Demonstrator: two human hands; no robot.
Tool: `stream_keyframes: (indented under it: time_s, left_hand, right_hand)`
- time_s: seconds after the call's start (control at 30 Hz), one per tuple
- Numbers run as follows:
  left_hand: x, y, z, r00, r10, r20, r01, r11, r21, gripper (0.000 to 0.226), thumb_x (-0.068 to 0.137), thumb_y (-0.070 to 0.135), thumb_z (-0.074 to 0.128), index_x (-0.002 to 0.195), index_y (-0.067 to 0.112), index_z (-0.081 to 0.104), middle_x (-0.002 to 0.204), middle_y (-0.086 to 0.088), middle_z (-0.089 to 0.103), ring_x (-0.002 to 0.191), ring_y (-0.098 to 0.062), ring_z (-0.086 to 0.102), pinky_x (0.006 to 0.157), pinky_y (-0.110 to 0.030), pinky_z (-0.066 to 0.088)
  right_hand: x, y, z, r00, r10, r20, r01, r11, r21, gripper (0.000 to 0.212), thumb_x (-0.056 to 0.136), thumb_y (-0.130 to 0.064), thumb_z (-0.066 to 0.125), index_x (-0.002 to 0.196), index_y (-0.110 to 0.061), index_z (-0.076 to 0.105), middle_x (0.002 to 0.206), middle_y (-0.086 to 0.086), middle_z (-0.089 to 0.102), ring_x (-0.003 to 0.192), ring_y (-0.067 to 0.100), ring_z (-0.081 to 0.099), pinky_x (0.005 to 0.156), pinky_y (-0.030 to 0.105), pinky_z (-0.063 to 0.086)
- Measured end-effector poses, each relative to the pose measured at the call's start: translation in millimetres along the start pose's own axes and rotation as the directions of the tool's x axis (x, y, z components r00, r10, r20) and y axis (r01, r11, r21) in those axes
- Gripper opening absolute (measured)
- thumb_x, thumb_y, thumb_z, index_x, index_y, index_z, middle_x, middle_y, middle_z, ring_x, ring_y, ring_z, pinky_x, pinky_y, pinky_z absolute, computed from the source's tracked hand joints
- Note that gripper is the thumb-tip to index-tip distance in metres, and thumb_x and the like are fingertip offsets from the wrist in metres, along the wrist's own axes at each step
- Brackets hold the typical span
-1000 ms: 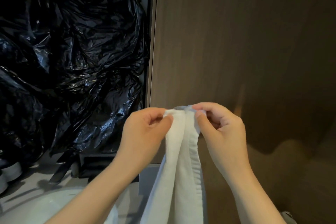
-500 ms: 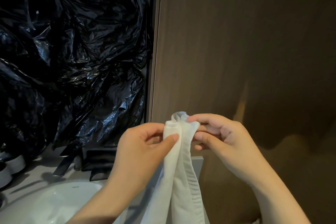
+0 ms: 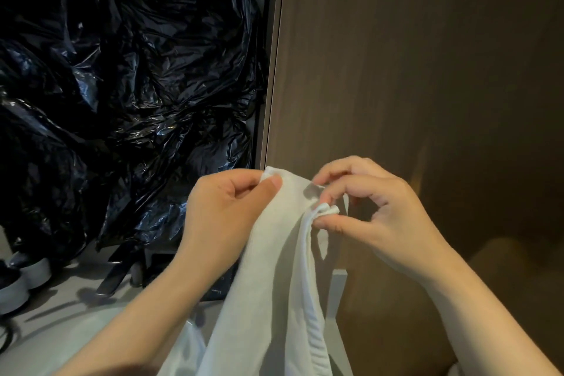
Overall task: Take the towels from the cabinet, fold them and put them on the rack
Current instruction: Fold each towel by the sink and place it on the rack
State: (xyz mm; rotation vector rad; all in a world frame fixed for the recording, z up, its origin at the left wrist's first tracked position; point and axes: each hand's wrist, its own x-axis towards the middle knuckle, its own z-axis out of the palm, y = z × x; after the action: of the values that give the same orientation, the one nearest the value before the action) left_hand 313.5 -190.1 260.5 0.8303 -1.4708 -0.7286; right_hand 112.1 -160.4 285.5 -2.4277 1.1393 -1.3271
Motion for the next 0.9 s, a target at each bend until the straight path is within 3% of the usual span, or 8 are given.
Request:
stream_keyframes:
  time_s: [0.07, 0.17, 0.3, 0.43, 0.6, 0.8, 0.9]
  left_hand:
    - [10, 7, 3, 1.000, 0.004, 0.020, -0.004, 1.000, 0.004, 0.043, 0.081, 0.036, 0.066, 0.082, -0.006, 0.068, 0.076, -0.036, 0.059, 0.061, -0.022, 0.048, 0.053, -0.044, 0.042]
    - [28, 16, 7, 1.000, -0.008, 0.023, 0.009, 1.000, -0.018, 0.029, 0.088, 0.026, 0.068, 0.080, -0.002, 0.071, 0.077, -0.036, 0.059, 0.061, -0.020, 0.046, 0.056, -0.037, 0.038]
    - [44, 27, 12, 0.996, -0.028, 0.082, 0.036, 0.995, -0.096, 0.048, 0.081, 0.036, 0.065, 0.088, -0.011, 0.065, 0.082, -0.041, 0.057, 0.065, -0.025, 0.047, 0.064, -0.037, 0.039]
    - [48, 28, 15, 0.986, -0.106, 0.130, 0.132, 0.969, -0.208, 0.027, 0.086, 0.030, 0.067, 0.083, 0.004, 0.074, 0.074, -0.027, 0.058, 0.069, -0.024, 0.049, 0.068, -0.038, 0.041]
    - [47, 27, 11, 0.938, -0.193, 0.289, 0.301, 0.866, -0.400, 0.029, 0.096, 0.024, 0.055, 0.101, 0.003, 0.074, 0.084, -0.018, 0.068, 0.074, -0.023, 0.064, 0.066, -0.031, 0.055]
    - [38, 25, 6, 0.873, -0.146, 0.464, 0.383, 0.796, -0.470, 0.036, 0.103, 0.023, 0.040, 0.117, 0.003, 0.067, 0.112, -0.022, 0.069, 0.104, -0.030, 0.067, 0.089, -0.036, 0.056]
    - [28, 19, 1, 0.824, -0.096, 0.559, 0.372, 0.835, -0.405, 0.035, 0.104, 0.019, 0.036, 0.126, 0.007, 0.062, 0.124, -0.024, 0.062, 0.119, -0.036, 0.058, 0.102, -0.045, 0.048]
  right_hand:
    - [7, -2, -2, 0.999, 0.018, 0.028, -0.019, 0.999, 0.039, 0.012, 0.081, -0.042, 0.073, 0.082, -0.031, 0.069, 0.092, -0.015, 0.068, 0.095, 0.015, 0.064, 0.074, 0.028, 0.055]
    - [23, -7, -7, 0.998, 0.054, -0.029, -0.050, 0.993, 0.108, 0.024, 0.080, -0.048, 0.072, 0.081, -0.025, 0.065, 0.080, -0.003, 0.064, 0.077, 0.020, 0.063, 0.057, 0.025, 0.051]
    - [48, -9, -9, 0.987, 0.073, -0.145, -0.067, 0.997, 0.046, 0.027, 0.081, -0.048, 0.072, 0.079, -0.023, 0.065, 0.072, 0.000, 0.060, 0.067, 0.021, 0.055, 0.051, 0.024, 0.040]
    - [58, -13, -8, 0.983, 0.061, -0.175, -0.058, 0.998, 0.023, 0.034, 0.076, -0.055, 0.068, 0.078, -0.021, 0.064, 0.070, 0.004, 0.058, 0.062, 0.021, 0.051, 0.051, 0.032, 0.038]
    - [59, -15, -5, 0.984, 0.071, -0.164, -0.075, 0.997, -0.015, 0.030, 0.077, -0.050, 0.072, 0.076, -0.021, 0.063, 0.069, -0.001, 0.056, 0.058, 0.006, 0.046, 0.050, 0.017, 0.034]
    - [54, -12, -1, 0.972, 0.129, -0.199, -0.141, 0.989, -0.046, 0.025, 0.079, -0.043, 0.077, 0.074, -0.024, 0.062, 0.069, -0.010, 0.058, 0.060, 0.002, 0.049, 0.052, 0.014, 0.038]
    - [49, -10, 0, 0.966, 0.161, -0.204, -0.171, 0.985, -0.028, 0.026, 0.077, -0.042, 0.078, 0.073, -0.022, 0.062, 0.069, -0.006, 0.058, 0.059, 0.002, 0.048, 0.051, 0.015, 0.037]
